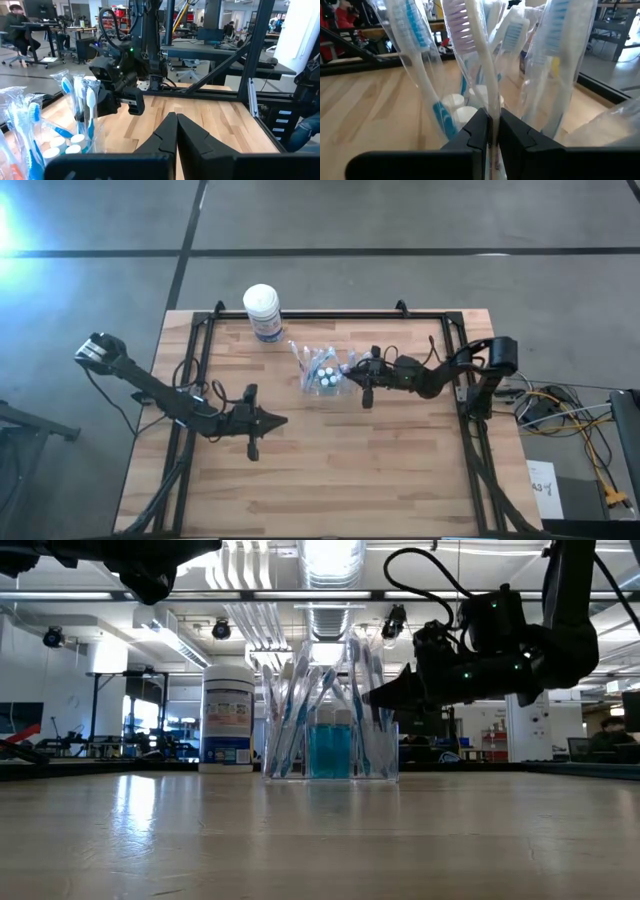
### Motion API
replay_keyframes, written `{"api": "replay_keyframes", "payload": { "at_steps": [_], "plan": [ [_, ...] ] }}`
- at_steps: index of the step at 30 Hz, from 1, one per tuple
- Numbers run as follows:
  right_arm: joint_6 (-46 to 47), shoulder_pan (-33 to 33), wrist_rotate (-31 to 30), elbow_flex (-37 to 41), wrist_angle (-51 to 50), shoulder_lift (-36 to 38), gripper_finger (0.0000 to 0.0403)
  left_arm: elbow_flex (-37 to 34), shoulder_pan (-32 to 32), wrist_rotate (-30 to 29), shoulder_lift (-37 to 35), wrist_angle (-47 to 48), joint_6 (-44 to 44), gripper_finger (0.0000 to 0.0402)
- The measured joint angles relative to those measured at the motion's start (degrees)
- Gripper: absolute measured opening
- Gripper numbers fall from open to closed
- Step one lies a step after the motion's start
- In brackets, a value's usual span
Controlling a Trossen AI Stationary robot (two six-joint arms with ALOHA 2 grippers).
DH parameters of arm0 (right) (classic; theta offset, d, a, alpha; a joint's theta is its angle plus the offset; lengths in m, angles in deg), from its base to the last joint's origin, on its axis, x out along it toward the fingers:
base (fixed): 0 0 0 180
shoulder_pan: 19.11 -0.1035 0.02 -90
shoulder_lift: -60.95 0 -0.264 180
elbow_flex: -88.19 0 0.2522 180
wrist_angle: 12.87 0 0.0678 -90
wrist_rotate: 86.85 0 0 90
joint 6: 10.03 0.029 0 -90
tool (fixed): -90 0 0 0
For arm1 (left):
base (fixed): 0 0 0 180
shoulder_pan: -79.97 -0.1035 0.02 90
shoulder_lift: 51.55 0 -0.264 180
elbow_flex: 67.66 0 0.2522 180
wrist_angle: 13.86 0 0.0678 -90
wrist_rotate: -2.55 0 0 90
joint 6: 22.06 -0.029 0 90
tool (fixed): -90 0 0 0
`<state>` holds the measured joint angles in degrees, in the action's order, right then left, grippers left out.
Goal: Pick & Place toothbrushing station
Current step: Put the purple toothbrush into the transparent organizer
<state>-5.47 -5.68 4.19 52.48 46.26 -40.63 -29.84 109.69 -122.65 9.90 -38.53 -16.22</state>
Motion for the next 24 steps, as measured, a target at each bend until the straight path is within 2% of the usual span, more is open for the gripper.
{"api": "replay_keyframes", "payload": {
  "at_steps": [11, 18, 24],
  "plan": [
    [1.67, -0.02, 0.26, 1.77, -0.34, 1.77, 0.0038, 0.00, 0.00, 0.00, 0.00, 0.97, 0.03, 0.0019],
    [3.35, -0.13, 0.66, 3.84, -1.45, 8.17, 0.0106, 0.00, 0.00, -0.50, -0.06, 1.14, -2.65, 0.0021],
    [4.83, -0.13, 2.00, 4.52, -9.47, 15.97, 0.0152, 0.00, -0.34, -3.92, -1.47, 1.47, -2.69, 0.0012]
  ]
}}
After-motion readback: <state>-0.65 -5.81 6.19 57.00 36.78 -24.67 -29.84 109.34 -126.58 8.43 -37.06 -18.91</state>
